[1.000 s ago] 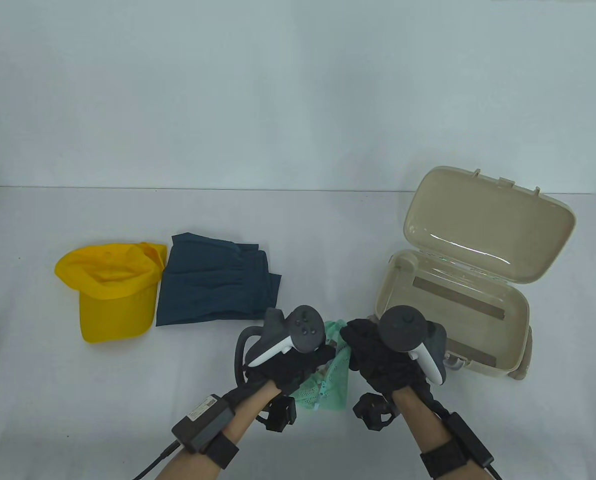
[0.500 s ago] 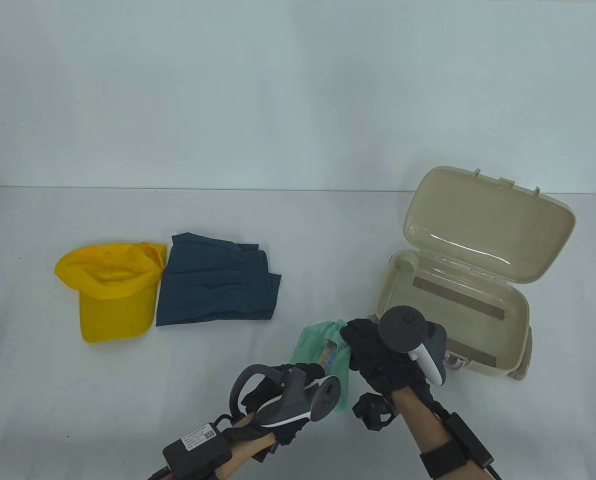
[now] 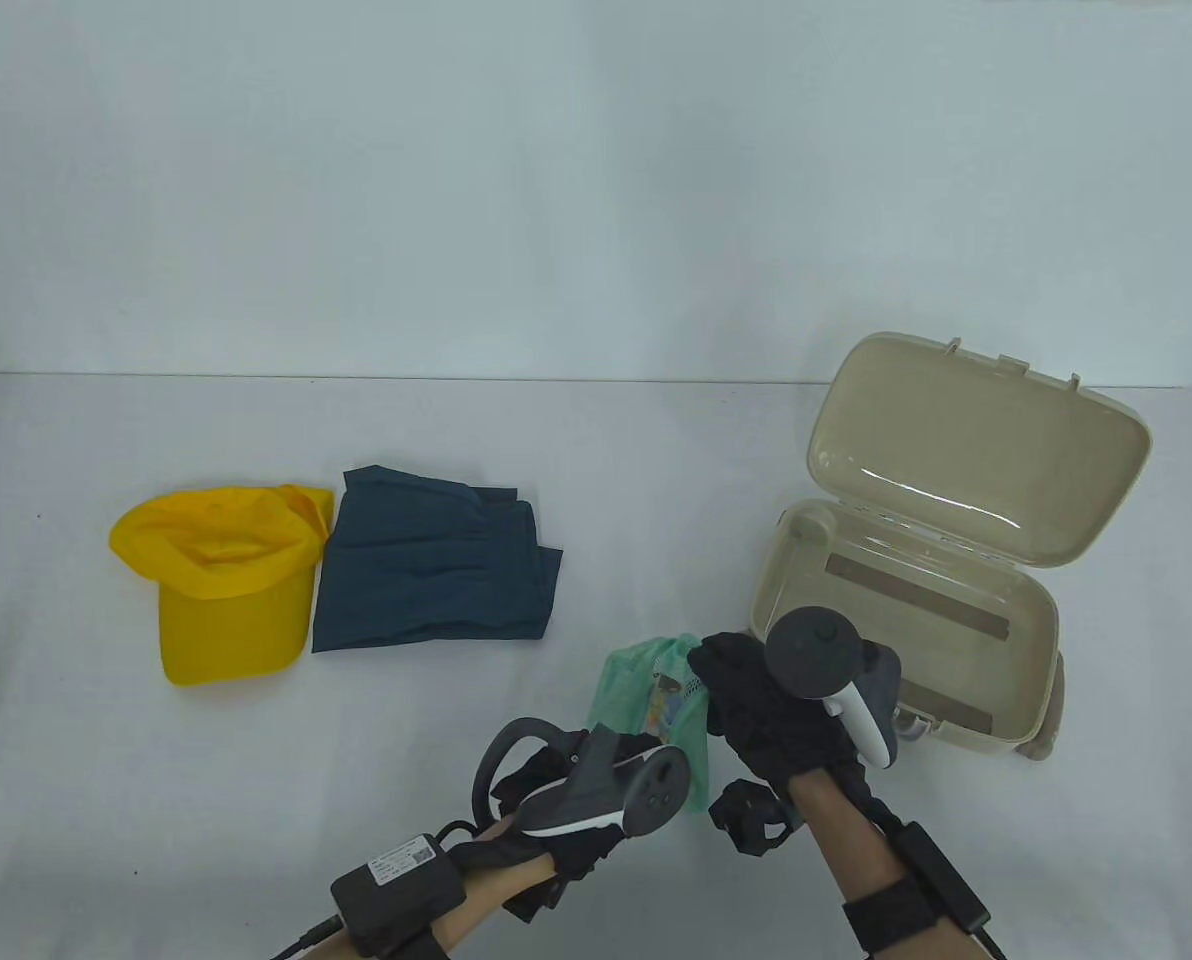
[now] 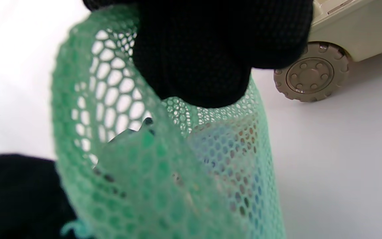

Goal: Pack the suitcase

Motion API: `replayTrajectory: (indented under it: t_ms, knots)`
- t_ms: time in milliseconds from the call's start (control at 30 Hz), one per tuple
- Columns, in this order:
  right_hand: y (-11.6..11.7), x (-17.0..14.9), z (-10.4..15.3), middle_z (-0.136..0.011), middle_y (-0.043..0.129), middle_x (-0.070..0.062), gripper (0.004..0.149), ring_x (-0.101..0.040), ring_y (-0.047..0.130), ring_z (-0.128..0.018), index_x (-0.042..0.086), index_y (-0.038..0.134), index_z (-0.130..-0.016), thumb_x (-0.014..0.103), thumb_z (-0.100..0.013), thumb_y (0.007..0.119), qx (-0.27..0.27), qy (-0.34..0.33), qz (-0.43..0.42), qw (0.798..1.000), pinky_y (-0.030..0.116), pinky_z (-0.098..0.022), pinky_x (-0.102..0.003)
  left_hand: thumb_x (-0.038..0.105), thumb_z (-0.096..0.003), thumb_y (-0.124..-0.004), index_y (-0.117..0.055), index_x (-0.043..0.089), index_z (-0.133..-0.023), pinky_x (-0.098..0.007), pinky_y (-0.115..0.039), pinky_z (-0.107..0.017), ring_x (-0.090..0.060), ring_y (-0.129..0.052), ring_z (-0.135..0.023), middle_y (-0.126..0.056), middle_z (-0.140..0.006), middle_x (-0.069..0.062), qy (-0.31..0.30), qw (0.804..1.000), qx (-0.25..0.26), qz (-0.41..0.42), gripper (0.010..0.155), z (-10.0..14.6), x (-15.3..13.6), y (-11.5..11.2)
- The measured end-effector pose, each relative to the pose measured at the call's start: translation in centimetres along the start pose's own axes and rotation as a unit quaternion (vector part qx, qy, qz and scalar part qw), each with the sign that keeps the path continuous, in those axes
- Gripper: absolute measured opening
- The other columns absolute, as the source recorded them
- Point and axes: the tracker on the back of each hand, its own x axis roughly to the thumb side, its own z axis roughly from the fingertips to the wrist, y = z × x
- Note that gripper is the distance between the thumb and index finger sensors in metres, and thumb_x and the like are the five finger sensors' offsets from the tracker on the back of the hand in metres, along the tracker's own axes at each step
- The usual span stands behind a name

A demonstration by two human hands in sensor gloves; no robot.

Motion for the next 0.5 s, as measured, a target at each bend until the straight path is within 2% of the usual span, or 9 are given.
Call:
replayTrajectory:
  t_ms: [33,100,200,333,433,500]
  knots:
    - [-0.1,0.0,0.1,-0.059,0.100,0.002,0.051,-0.013,0.103,-0.042,0.008,0.077,-0.088,0.044,-0.054,0.064,0.006,-0.002,0.001,1.000,0.088,-0.036,-0.032,0.044,-0.0528,-0.066,-0.080,0.016,-0.089,-0.031,-0.088,-0.037,-0.009,-0.104,-0.038,-0.098,-0.064,0.007,0.006,1.000,-0.009,0.027,0.047,0.0,-0.5,0.3]
    - [-0.8,0.4,0.6,-0.064,0.099,-0.001,0.057,-0.017,0.102,-0.046,0.007,0.073,-0.091,0.048,-0.054,0.062,-0.019,-0.009,0.015,1.000,0.087,-0.038,-0.035,0.044,-0.0528,-0.066,-0.081,0.016,-0.087,-0.032,-0.088,-0.037,-0.010,-0.104,-0.038,-0.098,-0.064,0.007,0.009,0.998,-0.002,0.055,0.047,-0.1,-1.2,0.9]
    - [-2.2,1.9,2.0,-0.072,0.094,-0.004,0.061,-0.021,0.100,-0.052,0.009,0.068,-0.096,0.051,-0.053,0.065,-0.052,-0.055,0.074,0.994,0.085,-0.041,-0.038,0.045,-0.0527,-0.067,-0.083,0.015,-0.084,-0.031,-0.089,-0.036,-0.009,-0.104,-0.036,-0.099,-0.061,0.007,0.011,0.996,0.000,0.087,0.046,-0.6,-2.4,1.9]
    - [-2.1,3.5,3.0,-0.077,0.093,-0.005,0.056,-0.025,0.098,-0.060,0.013,0.072,-0.094,0.049,-0.052,0.070,-0.011,-0.109,0.121,0.987,0.084,-0.046,-0.041,0.045,-0.0526,-0.068,-0.084,0.014,-0.083,-0.032,-0.089,-0.036,-0.010,-0.104,-0.035,-0.100,-0.059,0.007,0.014,0.990,-0.010,0.143,0.046,-1.6,-4.1,2.9]
    - [-0.8,3.8,2.8,-0.084,0.089,-0.008,0.057,-0.029,0.094,-0.068,0.015,0.071,-0.096,0.049,-0.050,0.073,0.028,-0.122,0.157,0.980,0.081,-0.050,-0.045,0.045,-0.0528,-0.068,-0.085,0.014,-0.083,-0.032,-0.089,-0.036,-0.009,-0.104,-0.035,-0.100,-0.059,0.007,0.016,0.987,-0.013,0.158,0.046,-2.2,-5.1,3.5]
    - [0.4,3.8,2.6,-0.093,0.082,-0.011,0.063,-0.033,0.089,-0.077,0.016,0.065,-0.101,0.049,-0.049,0.074,0.047,-0.128,0.201,0.970,0.079,-0.054,-0.048,0.045,-0.0529,-0.069,-0.085,0.013,-0.083,-0.032,-0.089,-0.035,-0.010,-0.104,-0.035,-0.100,-0.059,0.006,0.012,0.984,-0.026,0.179,0.046,-2.5,-5.7,3.9]
